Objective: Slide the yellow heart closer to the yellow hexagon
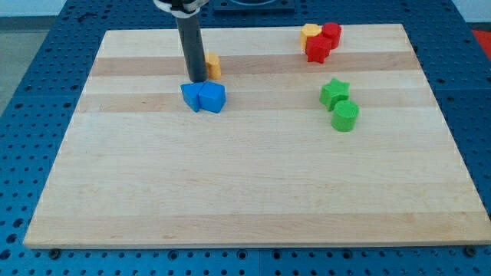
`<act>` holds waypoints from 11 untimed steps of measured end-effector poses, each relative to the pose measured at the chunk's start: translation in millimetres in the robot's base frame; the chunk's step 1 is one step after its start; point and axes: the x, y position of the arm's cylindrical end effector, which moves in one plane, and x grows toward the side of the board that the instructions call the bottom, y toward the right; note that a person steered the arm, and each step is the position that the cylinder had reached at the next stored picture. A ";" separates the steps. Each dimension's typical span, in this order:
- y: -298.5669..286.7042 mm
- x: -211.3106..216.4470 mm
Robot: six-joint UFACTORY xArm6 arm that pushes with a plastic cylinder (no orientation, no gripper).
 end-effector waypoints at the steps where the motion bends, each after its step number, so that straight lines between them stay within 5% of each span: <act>1: -3.5 -14.9; 6: 66.7 -101.7; 8: 110.4 -85.4; 11: 86.0 -84.6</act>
